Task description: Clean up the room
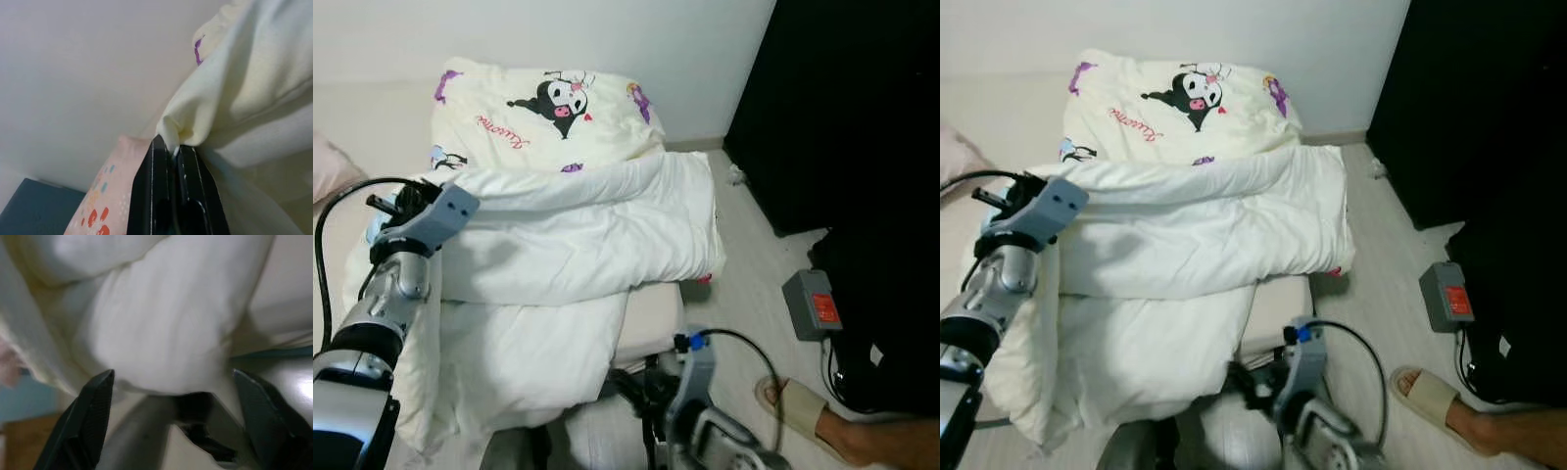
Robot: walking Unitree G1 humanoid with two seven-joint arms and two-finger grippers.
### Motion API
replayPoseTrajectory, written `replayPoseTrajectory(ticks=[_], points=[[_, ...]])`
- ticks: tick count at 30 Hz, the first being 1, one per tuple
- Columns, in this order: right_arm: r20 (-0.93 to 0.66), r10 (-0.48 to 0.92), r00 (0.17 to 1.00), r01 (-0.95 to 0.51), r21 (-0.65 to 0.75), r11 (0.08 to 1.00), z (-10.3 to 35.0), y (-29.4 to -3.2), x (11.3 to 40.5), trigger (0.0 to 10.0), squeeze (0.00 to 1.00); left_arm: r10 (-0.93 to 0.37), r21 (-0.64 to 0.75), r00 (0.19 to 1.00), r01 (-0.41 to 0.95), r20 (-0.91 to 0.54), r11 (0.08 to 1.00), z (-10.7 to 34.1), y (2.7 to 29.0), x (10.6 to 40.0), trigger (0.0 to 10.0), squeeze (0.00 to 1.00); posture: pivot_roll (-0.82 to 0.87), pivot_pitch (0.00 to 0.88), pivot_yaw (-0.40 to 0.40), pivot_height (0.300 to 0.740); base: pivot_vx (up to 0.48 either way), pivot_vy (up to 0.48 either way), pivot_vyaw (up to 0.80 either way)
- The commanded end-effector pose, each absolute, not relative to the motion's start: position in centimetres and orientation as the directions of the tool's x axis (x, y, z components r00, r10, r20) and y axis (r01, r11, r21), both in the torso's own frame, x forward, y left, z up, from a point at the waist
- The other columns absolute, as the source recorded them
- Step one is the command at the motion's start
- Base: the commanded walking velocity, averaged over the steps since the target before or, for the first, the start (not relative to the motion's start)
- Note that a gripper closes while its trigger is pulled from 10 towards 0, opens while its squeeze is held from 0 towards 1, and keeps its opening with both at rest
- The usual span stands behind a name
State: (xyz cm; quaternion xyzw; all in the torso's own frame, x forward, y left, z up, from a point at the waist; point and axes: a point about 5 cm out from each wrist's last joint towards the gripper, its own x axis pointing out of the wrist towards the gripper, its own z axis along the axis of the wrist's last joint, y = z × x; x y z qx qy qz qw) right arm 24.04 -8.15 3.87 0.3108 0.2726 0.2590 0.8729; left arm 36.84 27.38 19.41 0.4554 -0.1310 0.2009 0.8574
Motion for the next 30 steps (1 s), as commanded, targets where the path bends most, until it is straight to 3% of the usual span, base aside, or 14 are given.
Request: replayPoseTrajectory(ticks=[1, 7, 12, 18, 26, 28, 29, 30], points=[[-0.342, 0.623, 0.704, -0.187, 0.756, 0.627, 2.3, -6.2, 24.1, 10.0, 0.0, 0.249, 0.734, 0.885, -0.466, 0.394, 0.494, 19.3, 28.6, 36.4, 0.0, 0.0, -0.19, 0.279, 0.056, 0.581, 0.0, 0.0, 0.0], [-0.398, 0.584, 0.708, -0.12, 0.746, 0.655, 0.8, -4.8, 24.7, 10.0, 0.0, 0.234, 0.739, 0.89, -0.456, 0.392, 0.496, 19.3, 28.5, 36.3, 0.0, 0.0, -0.15, 0.298, 0.071, 0.581, 0.0, 0.0, 0.0], [-0.432, 0.531, 0.729, -0.084, 0.713, 0.696, 0.0, -5.2, 25.3, 10.0, 0.0, 0.215, 0.74, 0.892, -0.451, 0.399, 0.498, 19.6, 28.4, 36.3, 0.0, 0.0, -0.11, 0.323, 0.084, 0.581, 0.0, 0.0, 0.0], [-0.367, 0.525, 0.768, -0.091, 0.749, 0.656, 0.6, -5.9, 26.4, 10.0, 0.0, 0.183, 0.741, 0.892, -0.446, 0.412, 0.502, 20.1, 28.4, 36.1, 0.0, 0.0, -0.07, 0.356, 0.094, 0.581, 0.0, 0.0, 0.0], [-0.373, 0.554, 0.744, -0.126, 0.736, 0.665, 0.7, -5.9, 27.1, 10.0, 0.0, 0.157, 0.747, 0.895, -0.436, 0.417, 0.501, 20.3, 28.5, 35.6, 0.0, 0.0, -0.07, 0.372, 0.095, 0.581, 0.0, 0.0, 0.0], [-0.325, 0.559, 0.763, -0.118, 0.78, 0.614, 1.1, -5.8, 27.4, 10.0, 0.0, 0.154, 0.748, 0.897, -0.432, 0.415, 0.503, 20.2, 28.4, 35.5, 0.0, 0.0, -0.06, 0.381, 0.094, 0.581, 0.0, 0.0, 0.0], [-0.289, 0.563, 0.774, -0.123, 0.804, 0.582, 1.4, -5.8, 27.5, 5.8, 0.0, 0.153, 0.749, 0.898, -0.431, 0.414, 0.504, 20.1, 28.4, 35.5, 0.0, 0.0, -0.07, 0.383, 0.094, 0.581, 0.0, 0.0, 0.0], [-0.26, 0.564, 0.784, -0.134, 0.815, 0.563, 1.6, -5.7, 27.6, 2.4, 0.0, 0.152, 0.749, 0.899, -0.429, 0.411, 0.505, 20.1, 28.3, 35.4, 0.0, 0.0, -0.07, 0.384, 0.094, 0.581, 0.0, 0.0, 0.0]])
